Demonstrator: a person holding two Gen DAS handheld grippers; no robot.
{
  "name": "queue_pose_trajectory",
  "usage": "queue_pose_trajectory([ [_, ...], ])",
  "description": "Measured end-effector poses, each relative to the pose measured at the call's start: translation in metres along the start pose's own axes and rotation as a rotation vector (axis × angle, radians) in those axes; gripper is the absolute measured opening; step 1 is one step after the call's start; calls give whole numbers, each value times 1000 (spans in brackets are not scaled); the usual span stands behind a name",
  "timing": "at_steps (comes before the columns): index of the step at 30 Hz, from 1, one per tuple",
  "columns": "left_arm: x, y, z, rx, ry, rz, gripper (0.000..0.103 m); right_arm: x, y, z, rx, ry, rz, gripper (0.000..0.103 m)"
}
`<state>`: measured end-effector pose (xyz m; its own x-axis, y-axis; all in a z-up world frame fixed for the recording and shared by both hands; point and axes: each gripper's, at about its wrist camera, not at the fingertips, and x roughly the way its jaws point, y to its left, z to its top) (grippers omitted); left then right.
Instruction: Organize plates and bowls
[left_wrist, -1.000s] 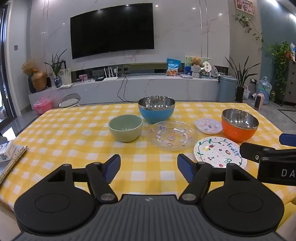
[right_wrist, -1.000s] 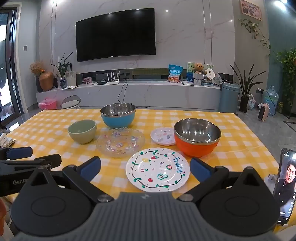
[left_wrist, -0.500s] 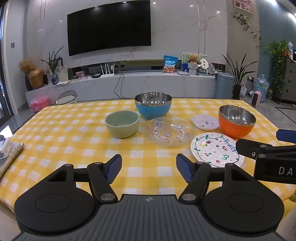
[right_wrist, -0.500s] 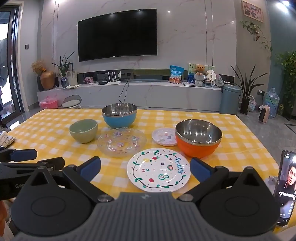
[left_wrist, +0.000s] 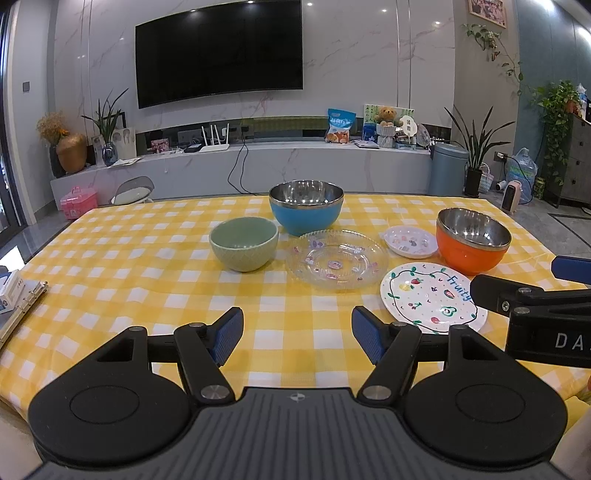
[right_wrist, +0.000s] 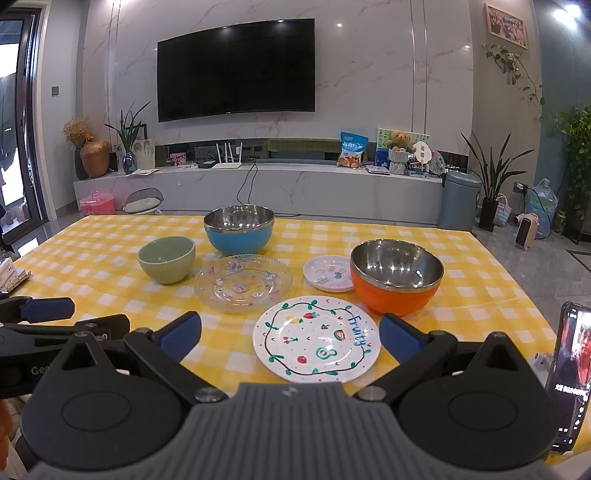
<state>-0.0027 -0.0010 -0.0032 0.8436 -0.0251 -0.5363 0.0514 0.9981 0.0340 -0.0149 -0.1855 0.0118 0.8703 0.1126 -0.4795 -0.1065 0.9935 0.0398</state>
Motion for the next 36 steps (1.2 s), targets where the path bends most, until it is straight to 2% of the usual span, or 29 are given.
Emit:
queue_pose_trajectory([
  [36,2,0,-3,-3,7,-2,79,1,1,-1,-5,-1,-2,100],
])
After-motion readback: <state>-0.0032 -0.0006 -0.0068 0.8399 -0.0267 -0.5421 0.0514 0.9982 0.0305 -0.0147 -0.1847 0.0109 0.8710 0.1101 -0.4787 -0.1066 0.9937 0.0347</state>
